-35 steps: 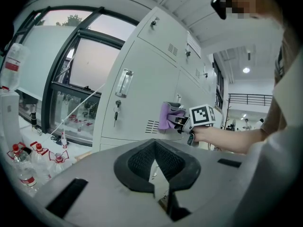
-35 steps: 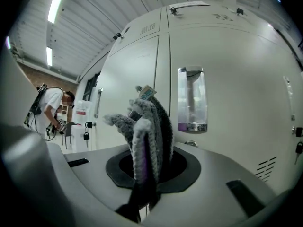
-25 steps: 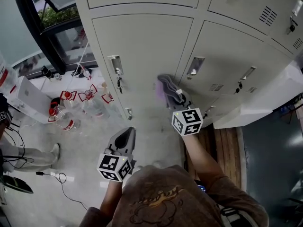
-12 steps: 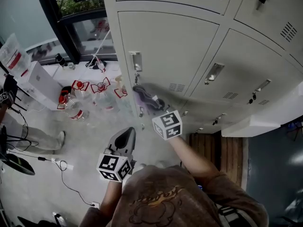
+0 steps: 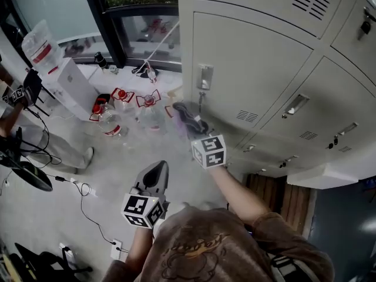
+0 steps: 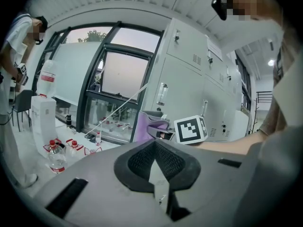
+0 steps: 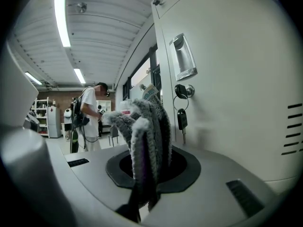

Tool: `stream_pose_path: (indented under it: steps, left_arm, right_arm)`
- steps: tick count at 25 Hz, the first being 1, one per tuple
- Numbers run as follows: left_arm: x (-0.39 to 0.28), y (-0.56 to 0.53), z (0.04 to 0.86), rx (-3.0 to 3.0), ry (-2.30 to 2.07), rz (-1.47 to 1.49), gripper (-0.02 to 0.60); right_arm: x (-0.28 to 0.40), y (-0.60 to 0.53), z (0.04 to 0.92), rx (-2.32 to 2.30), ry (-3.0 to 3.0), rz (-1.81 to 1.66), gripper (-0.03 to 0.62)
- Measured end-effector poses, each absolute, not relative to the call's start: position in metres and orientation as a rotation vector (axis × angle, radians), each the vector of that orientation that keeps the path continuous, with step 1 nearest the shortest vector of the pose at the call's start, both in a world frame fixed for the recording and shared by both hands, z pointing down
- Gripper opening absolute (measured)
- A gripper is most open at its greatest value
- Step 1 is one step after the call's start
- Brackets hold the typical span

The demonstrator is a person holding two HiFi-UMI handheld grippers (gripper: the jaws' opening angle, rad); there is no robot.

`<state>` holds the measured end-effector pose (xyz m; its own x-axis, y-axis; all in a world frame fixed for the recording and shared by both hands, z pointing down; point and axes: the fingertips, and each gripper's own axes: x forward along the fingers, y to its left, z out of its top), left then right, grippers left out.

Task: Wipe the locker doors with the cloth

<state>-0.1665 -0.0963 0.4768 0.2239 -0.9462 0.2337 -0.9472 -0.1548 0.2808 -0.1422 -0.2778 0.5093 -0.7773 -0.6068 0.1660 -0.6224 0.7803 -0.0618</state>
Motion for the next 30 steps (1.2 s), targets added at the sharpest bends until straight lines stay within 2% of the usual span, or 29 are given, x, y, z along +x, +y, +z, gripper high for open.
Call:
stream_pose_path:
  steps: [14, 30]
  left_arm:
    - [-0.169, -0.1, 0.477, 2.15, -1.736, 0.006, 0.0]
    - [-0.134, -0.118, 0.474, 2.267, -1.592, 0.004, 0.0]
  right_arm:
    - [-0.124, -0.315, 0.511, 1.174, -2.75, 0.165, 0.052]
    - [-0.05, -0.322, 0.5, 1.335, -2.677, 0.122, 0.052]
